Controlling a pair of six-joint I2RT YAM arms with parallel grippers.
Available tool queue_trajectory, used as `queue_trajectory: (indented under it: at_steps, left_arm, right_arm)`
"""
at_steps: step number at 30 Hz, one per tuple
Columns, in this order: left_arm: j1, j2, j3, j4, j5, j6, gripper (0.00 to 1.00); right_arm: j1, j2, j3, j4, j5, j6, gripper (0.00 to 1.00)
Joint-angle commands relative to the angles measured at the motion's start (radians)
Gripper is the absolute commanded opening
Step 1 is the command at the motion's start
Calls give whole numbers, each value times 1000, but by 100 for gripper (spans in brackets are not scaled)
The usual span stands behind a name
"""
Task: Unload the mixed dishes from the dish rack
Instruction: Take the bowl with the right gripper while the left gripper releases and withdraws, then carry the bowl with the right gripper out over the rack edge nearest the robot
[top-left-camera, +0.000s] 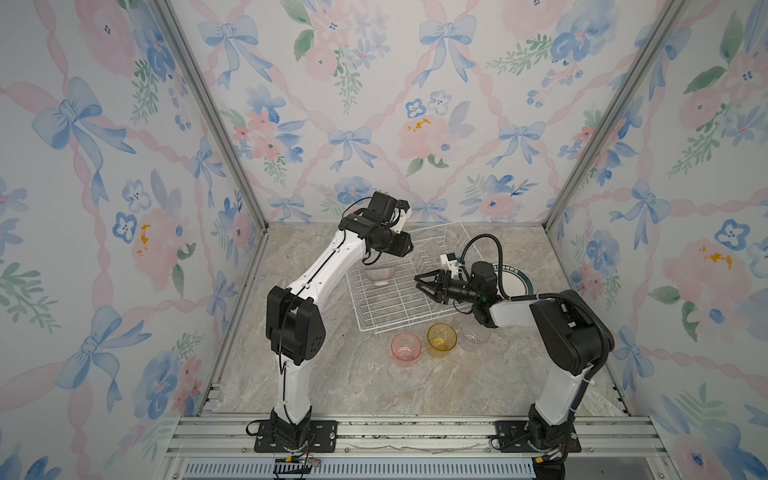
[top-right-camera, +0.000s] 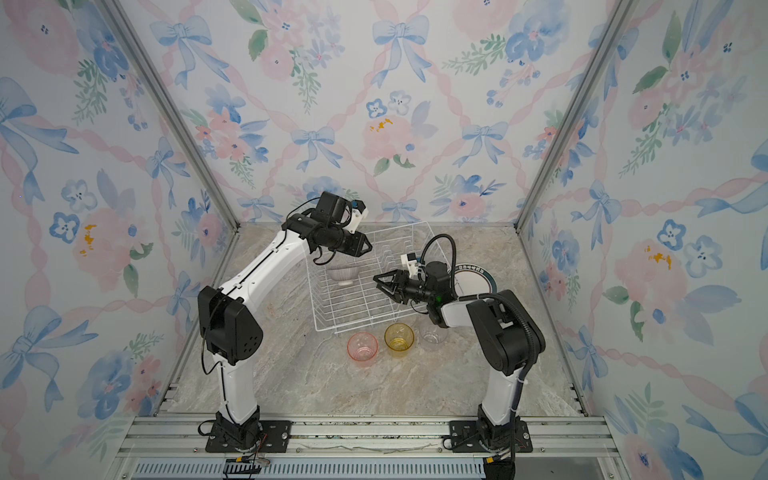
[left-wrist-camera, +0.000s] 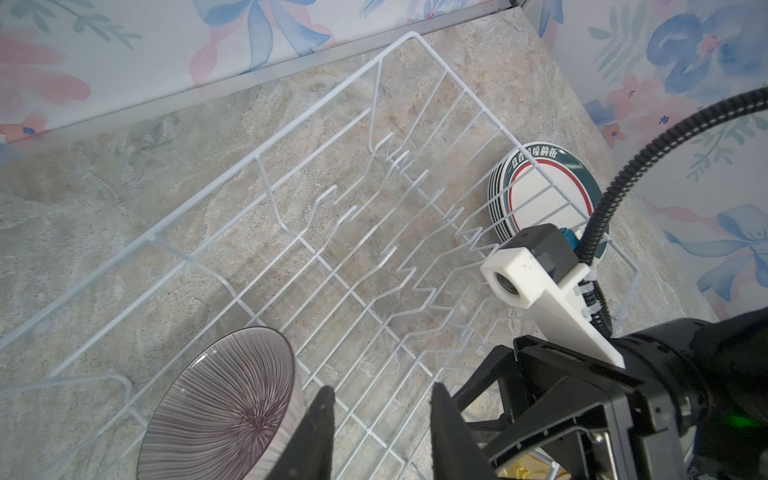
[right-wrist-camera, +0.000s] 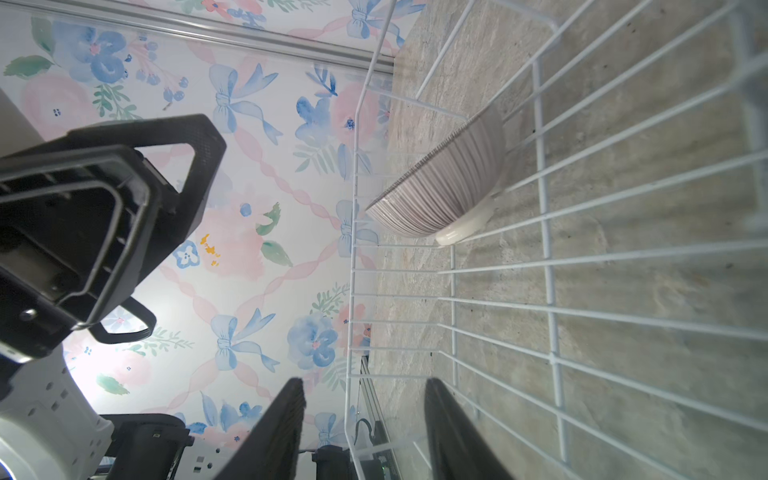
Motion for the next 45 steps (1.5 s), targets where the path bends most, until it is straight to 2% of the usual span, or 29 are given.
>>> queue_trajectory:
  at_steps: [1,5,7,9,15,21,28,37,45]
  left_arm:
    - [5,-60,-46,0,-25,-10,35]
    - [11,-83,-78,1,-33,-7,35]
    - [14,-90,-86,1,-33,-6,35]
    - [16,-98,-90,0,-39,-4,35]
    - [35,-115,-110,2,-45,-7,36]
    - [59,-145,-146,21,-54,-13,37]
    - [127,-262,-312,153,-31,-54,40]
    - [203,-441,-531,282,-71,-77,42]
    - [296,-534,-653,312,-2,-61,43]
  right_arm:
    - [18,-102,72,-263,22,-210,51]
    - [50,-165,210,-732,129,-520,51]
    - [68,-171,272,-888,184,-625,51]
    - [83,-171,324,-1006,248,-708,51]
    - [137,-166,406,-1201,392,-838,51]
    - [186,-143,465,-1287,470,-893,51]
    - [248,-75,593,-1360,545,-930,52]
    - [339,110,848,-1454,697,-937,53]
    - [394,268,1026,-1475,836,-916,54]
